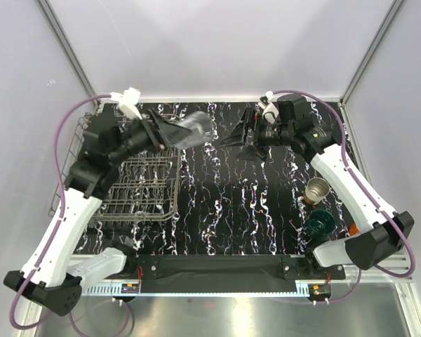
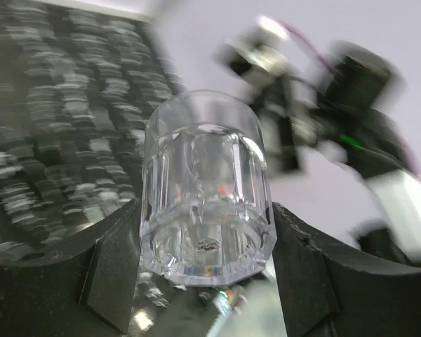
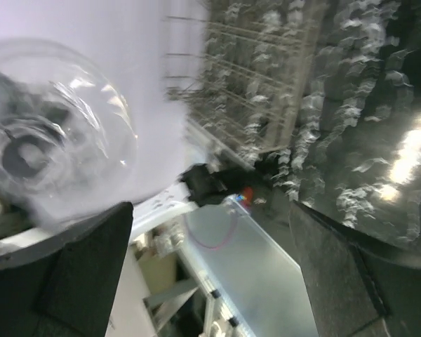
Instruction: Load the cups into the dish rack
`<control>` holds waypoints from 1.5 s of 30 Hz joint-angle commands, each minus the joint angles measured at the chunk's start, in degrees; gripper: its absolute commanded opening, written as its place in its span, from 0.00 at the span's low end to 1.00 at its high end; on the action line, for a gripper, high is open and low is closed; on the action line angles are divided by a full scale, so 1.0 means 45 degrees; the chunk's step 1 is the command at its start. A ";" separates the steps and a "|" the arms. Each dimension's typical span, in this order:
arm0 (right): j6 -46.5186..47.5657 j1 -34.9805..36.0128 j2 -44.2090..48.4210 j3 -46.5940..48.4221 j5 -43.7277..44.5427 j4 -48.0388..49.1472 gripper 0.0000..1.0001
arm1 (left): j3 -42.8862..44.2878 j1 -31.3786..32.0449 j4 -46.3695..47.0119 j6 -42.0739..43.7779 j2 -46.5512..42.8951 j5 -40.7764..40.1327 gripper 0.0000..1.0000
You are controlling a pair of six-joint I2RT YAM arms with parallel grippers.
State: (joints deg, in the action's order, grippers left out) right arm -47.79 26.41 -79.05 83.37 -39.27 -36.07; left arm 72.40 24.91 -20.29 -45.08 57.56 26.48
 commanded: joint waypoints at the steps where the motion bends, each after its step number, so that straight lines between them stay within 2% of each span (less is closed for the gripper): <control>1: 0.2453 0.0009 -0.0440 0.1275 0.3407 -0.4200 1.00 | 0.1291 -0.1820 -0.3023 0.1419 0.0449 -0.2032 0.00; 2: 0.2901 0.0009 -0.0577 0.1335 0.3916 -0.4597 1.00 | 0.1661 -0.2462 -0.4479 0.1695 0.0992 -0.2443 0.00; 3: 0.3099 0.0009 -0.0734 0.1413 0.4985 -0.4949 1.00 | 0.2129 -0.2778 -0.5016 0.2026 0.1249 -0.2795 0.00; 5: 0.3489 0.0009 -0.1105 0.1318 0.5793 -0.5574 1.00 | 0.2231 -0.3615 -0.5489 0.2964 0.1796 -0.3500 0.00; 8: 0.3609 0.0009 -0.1437 0.0732 0.6439 -0.5460 1.00 | 0.2114 -0.4087 -0.5024 0.3922 0.2285 -0.4632 0.00; 13: 0.3511 -0.0010 -0.2023 -0.0713 0.6090 -0.4173 1.00 | 0.2074 -0.5123 -0.4202 0.4682 0.4509 -0.4225 0.00; 16: 0.3335 0.0009 -0.2705 -0.1260 0.5622 -0.3509 1.00 | 0.3144 -0.5534 -0.4550 0.5308 0.6126 -0.4594 0.00; 19: 0.3120 0.0009 -0.3175 -0.1379 0.5561 -0.3428 1.00 | 0.5039 -0.5847 -0.5331 0.5798 0.7883 -0.4653 0.00; 20: 0.3255 0.0009 -0.3292 -0.1244 0.5910 -0.3564 1.00 | 0.6146 -0.5925 -0.6049 0.5876 0.8472 -0.4751 0.00; 24: 0.3881 -0.0010 -0.3314 -0.1495 0.7084 -0.3371 1.00 | 0.7580 -0.6061 -0.6760 0.6326 1.0214 -0.5025 0.00; 27: 0.4389 0.0009 -0.2982 -0.1828 0.7786 -0.3330 1.00 | 0.8572 -0.6218 -0.7167 0.6677 1.1482 -0.5103 0.00; 30: 0.4721 0.0029 -0.1621 -0.2393 0.8022 -0.3059 1.00 | 0.8969 -0.6257 -0.7385 0.6776 1.2420 -0.5027 0.00; 34: 0.4917 0.0028 -0.0444 -0.2707 0.8276 -0.3250 1.00 | 0.9243 -0.6238 -0.7406 0.6522 1.2892 -0.4576 0.00; 40: 0.5326 0.0087 0.0982 -0.2981 1.0227 -0.4209 1.00 | 0.9262 -0.5985 -0.7560 0.6112 1.3497 -0.4361 0.00; 45: 0.5406 0.0107 0.2231 -0.3078 1.0113 -0.4542 1.00 | 0.9710 -0.5593 -0.7716 0.5838 1.4141 -0.5084 0.00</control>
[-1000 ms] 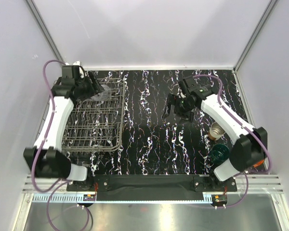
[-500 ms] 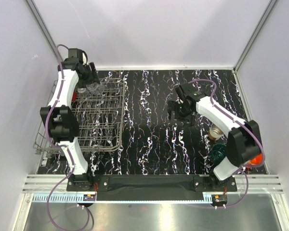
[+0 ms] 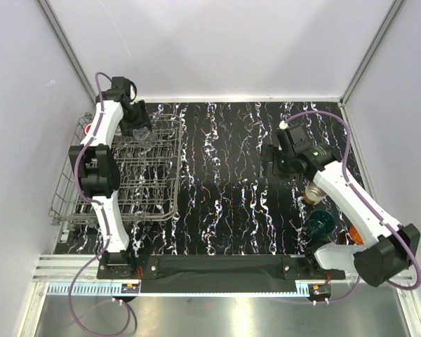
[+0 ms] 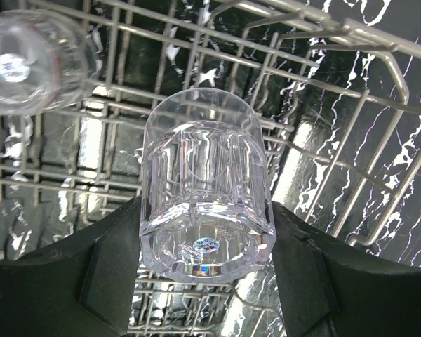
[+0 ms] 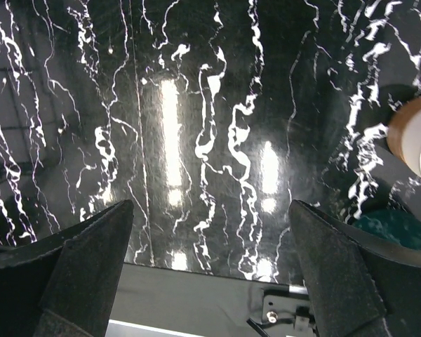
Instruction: Load the cups into the dish rack
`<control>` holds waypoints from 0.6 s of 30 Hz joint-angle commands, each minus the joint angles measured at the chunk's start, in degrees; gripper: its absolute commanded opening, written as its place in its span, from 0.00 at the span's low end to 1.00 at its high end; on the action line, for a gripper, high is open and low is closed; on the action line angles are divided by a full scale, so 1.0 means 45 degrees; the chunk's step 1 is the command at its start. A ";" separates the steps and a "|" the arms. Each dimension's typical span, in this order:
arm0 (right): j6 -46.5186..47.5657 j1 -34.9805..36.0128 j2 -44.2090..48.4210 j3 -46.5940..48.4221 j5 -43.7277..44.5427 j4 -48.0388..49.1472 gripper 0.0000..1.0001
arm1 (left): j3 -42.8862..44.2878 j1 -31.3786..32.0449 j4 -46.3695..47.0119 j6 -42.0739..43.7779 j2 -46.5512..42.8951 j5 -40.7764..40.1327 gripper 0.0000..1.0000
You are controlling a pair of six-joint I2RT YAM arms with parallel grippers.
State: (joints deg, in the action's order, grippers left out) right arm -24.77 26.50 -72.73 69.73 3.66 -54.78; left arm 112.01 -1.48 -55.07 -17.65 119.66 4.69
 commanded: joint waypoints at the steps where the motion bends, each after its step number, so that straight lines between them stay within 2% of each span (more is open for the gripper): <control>1: 0.0213 0.0068 0.0946 -0.0086 0.0438 -0.0384 1.00 | 0.1123 0.0269 -0.0260 -0.0296 0.0749 -0.0338 0.00; 9: 0.0017 0.0087 0.1825 -0.0691 -0.0228 -0.0091 1.00 | 0.1908 0.0601 -0.0907 -0.0394 0.2042 -0.0786 0.00; 11: 0.0076 0.0088 0.1884 -0.0848 -0.0266 -0.0111 1.00 | 0.1712 0.0582 -0.0732 -0.0414 0.2062 -0.0827 0.12; 12: 0.0115 0.0087 0.1981 -0.0906 -0.0286 -0.0092 1.00 | 0.1692 0.0582 -0.0693 -0.0433 0.2081 -0.0808 0.23; 13: 0.0154 0.0087 0.2002 -0.1003 -0.0325 -0.0053 1.00 | 0.1673 0.0582 -0.0673 -0.0453 0.2101 -0.0788 0.28; 16: 0.0154 0.0087 0.2060 -0.1083 -0.0383 -0.0033 0.99 | 0.1556 0.0582 -0.0478 -0.0550 0.1984 -0.0690 0.53; 17: 0.0154 0.0068 0.2060 -0.1083 -0.0403 -0.0052 1.00 | 0.1555 0.0582 -0.0419 -0.0570 0.1945 -0.0652 0.65; 18: 0.0154 0.0068 0.2099 -0.1044 -0.0442 -0.0072 1.00 | 0.1574 0.0582 -0.0380 -0.0570 0.1887 -0.0535 0.70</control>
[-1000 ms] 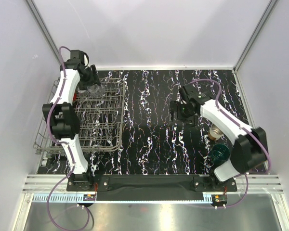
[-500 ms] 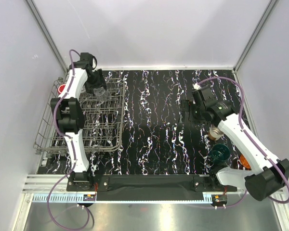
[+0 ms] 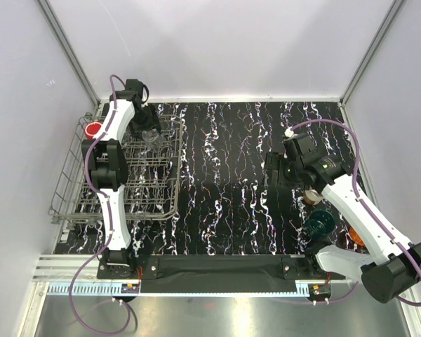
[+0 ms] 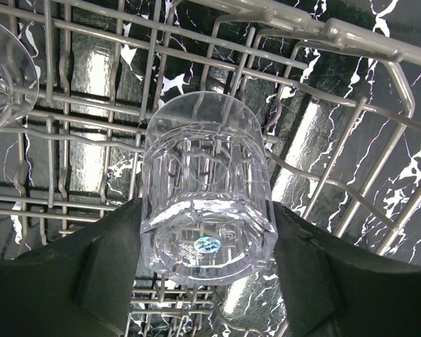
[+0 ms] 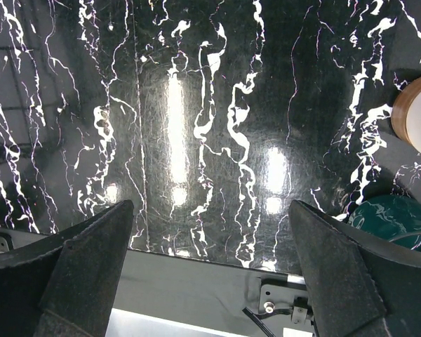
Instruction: Load the cups into the dish rack
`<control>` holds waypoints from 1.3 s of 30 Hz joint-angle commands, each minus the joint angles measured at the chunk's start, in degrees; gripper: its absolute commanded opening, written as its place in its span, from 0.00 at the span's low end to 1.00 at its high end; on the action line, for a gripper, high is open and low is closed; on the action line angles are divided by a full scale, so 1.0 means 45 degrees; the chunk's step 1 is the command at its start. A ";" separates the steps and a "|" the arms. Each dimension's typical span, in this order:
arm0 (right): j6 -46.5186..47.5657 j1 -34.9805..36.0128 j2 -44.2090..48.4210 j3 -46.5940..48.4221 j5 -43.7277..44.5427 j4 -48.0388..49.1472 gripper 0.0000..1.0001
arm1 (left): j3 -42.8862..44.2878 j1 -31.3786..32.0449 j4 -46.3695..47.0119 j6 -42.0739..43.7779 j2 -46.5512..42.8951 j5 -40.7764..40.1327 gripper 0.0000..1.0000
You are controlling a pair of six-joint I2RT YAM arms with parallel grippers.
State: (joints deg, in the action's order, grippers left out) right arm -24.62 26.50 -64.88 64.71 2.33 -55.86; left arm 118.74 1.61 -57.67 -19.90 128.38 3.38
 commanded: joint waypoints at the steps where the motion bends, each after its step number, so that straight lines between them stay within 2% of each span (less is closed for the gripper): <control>1: 0.0139 0.0087 0.0394 0.0093 -0.0166 0.0147 1.00 | 0.0079 -0.0103 0.0198 -0.0070 -0.0206 -0.0243 0.75; 2: 0.0139 0.0087 0.0414 0.0093 -0.0146 0.0147 1.00 | 0.0098 -0.0103 0.0218 -0.0070 -0.0324 -0.0243 0.81; 3: 0.0159 0.0087 0.0453 0.0093 -0.0127 0.0127 1.00 | 0.0118 -0.0103 0.0218 -0.0050 -0.0422 -0.0262 0.97; 4: 0.0198 0.0087 0.0492 0.0113 -0.0069 0.0108 1.00 | 0.0137 -0.0122 0.0237 -0.0031 -0.0597 -0.0223 0.99; 10: 0.0315 0.0087 0.0473 0.0269 0.0204 -0.0146 1.00 | 0.0313 -0.0240 0.0120 -0.0050 -0.1222 -0.0047 0.99; 14: 0.0432 0.0087 0.0415 0.0561 0.0771 -0.0458 1.00 | -0.0077 -0.0259 0.0179 -0.0206 -0.2471 -0.0222 0.99; 18: 0.0337 0.0087 0.0083 0.0990 0.1083 -0.0809 1.00 | 0.0293 -0.0318 -0.0347 -0.0090 -0.4127 -0.0711 0.99; 21: 0.0023 0.0068 -0.0015 0.1128 0.1689 -0.0947 1.00 | 0.0021 -0.0337 -0.0446 -0.0206 -0.5263 -0.0711 0.99; 25: -0.0426 0.0068 -0.0171 0.1381 0.2370 -0.1200 1.00 | -0.0838 -0.0337 -0.0367 -0.0538 -0.7759 -0.0576 0.99; 27: -0.0796 0.0068 -0.0289 0.1713 0.2878 -0.1552 1.00 | -0.1868 -0.0241 -0.0234 -0.0908 -0.8873 0.0165 0.99; 28: -0.0856 0.0087 -0.0308 0.1792 0.3268 -0.1630 1.00 | -0.2590 -0.0143 0.0078 -0.1103 -1.0369 0.0438 0.99; 29: -0.0876 0.0068 -0.0250 0.1889 0.3407 -0.1534 1.00 | -0.4511 -0.0026 0.0468 -0.1627 -1.1428 0.0847 0.99; 30: -0.0837 0.0068 -0.0211 0.1871 0.3466 -0.1456 1.00 | -0.5536 0.0420 0.1245 -0.1961 -1.2424 0.0832 0.99; 31: -0.0779 0.0068 -0.0133 0.1851 0.3486 -0.1378 1.00 | -0.6513 0.0676 0.1601 -0.2312 -1.4639 0.0561 0.99; 32: -0.0856 0.0068 -0.0132 0.1909 0.3622 -0.1415 1.00 | -0.8708 0.0988 0.1895 -0.3051 -1.5724 0.0094 0.99; 34: -0.1070 0.0029 -0.0229 0.1968 0.4441 -0.1610 1.00 | -1.0789 0.1614 0.2598 -0.3874 -1.7950 0.0089 0.99; 35: -0.1187 0.0029 -0.0288 0.2046 0.4656 -0.1824 1.00 | -1.2192 0.1732 0.2717 -0.4536 -1.9702 0.0573 0.99; 39: -0.1228 -0.0205 -0.0542 0.1988 0.5458 -0.1806 1.00 | -1.3902 0.1831 0.2037 -0.5070 -2.2724 0.1864 0.99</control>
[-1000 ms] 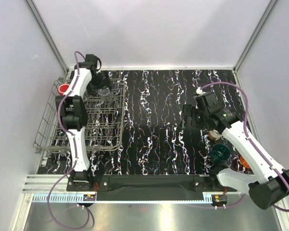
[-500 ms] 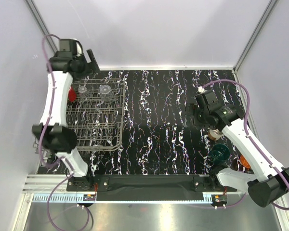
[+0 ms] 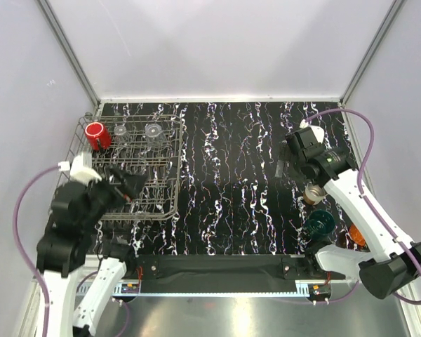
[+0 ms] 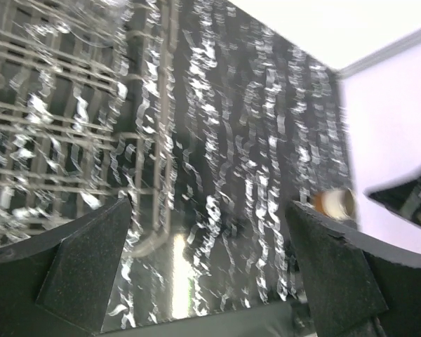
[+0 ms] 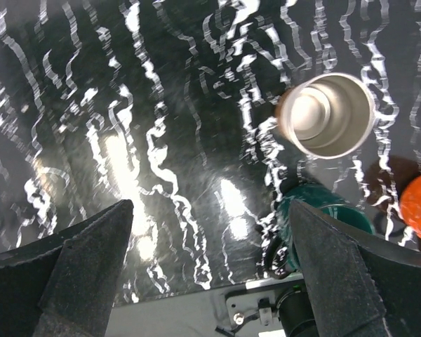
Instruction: Load the cups into the dish rack
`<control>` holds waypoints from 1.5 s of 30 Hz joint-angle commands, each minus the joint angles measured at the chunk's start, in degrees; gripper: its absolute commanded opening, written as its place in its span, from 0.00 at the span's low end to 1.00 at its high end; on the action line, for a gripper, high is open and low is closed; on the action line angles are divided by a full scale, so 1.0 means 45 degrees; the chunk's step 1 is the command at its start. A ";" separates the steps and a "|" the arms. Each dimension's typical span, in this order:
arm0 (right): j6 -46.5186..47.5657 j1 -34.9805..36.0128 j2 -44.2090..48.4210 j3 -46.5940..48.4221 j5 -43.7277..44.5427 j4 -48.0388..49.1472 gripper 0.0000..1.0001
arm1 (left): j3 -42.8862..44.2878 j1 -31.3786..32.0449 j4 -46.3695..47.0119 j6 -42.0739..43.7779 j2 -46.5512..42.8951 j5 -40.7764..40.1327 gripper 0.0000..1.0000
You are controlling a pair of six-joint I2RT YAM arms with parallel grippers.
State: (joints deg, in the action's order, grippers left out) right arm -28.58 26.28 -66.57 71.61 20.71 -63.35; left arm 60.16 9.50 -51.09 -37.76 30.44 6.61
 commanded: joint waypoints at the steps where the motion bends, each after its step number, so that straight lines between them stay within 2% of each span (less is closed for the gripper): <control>1: -0.0445 -0.0389 -0.0381 0.0434 0.1471 -0.0160 1.00 | -0.0947 0.0077 0.0360 -0.1044 -0.1311 0.1361 0.99; 3: -0.0485 -0.0741 -0.0520 0.0161 0.1549 0.0073 1.00 | -0.0870 0.0077 -0.0421 -0.0849 -0.1802 0.1907 0.99; 5: -0.0485 -0.1735 -0.0637 -0.0344 0.1589 0.0598 1.00 | -0.0694 0.0058 -0.0774 -0.0712 -0.1978 0.2491 0.99; 7: -0.0446 -0.2730 -0.0696 -0.0775 0.1065 0.1165 1.00 | -0.0538 0.0058 -0.0717 -0.0614 -0.1998 0.3001 0.99; 8: -0.0388 -0.3818 -0.0812 -0.1242 0.0695 0.1864 1.00 | -0.0479 0.0058 -0.0698 -0.0536 -0.1959 0.3351 0.99; 9: -0.0388 -0.4312 -0.0891 -0.1440 -0.0063 0.2181 1.00 | -0.0382 0.0058 -0.0717 -0.0458 -0.1862 0.3490 0.99; 12: -0.0485 -0.5468 -0.1553 -0.1851 -0.0306 0.3041 0.99 | -0.0108 0.0058 -0.0931 -0.0106 -0.1374 0.3784 0.99; 16: -0.0543 -0.5645 -0.2239 -0.1832 -0.0441 0.3628 0.97 | 0.0068 0.0058 -0.1127 0.0129 -0.0944 0.3863 0.99; 24: -0.1618 -0.5645 -0.1419 -0.2730 -0.1436 0.4702 0.91 | 0.0205 0.0058 -0.1653 0.0578 -0.0436 0.3746 0.99; 38: -0.1989 -0.5626 -0.2765 -0.3705 -0.1028 0.4975 0.87 | 0.0400 0.0058 -0.2044 0.0949 -0.0435 0.3570 0.99; 45: -0.2067 -0.5645 -0.3664 -0.4176 -0.0482 0.5660 0.77 | 0.0634 0.0058 -0.2883 0.1417 -0.0650 0.3629 0.99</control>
State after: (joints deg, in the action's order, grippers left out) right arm -36.56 0.93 -81.95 53.23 15.64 -40.91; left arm 60.29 9.58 -62.89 -33.80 28.21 22.15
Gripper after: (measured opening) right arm 0.790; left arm 0.988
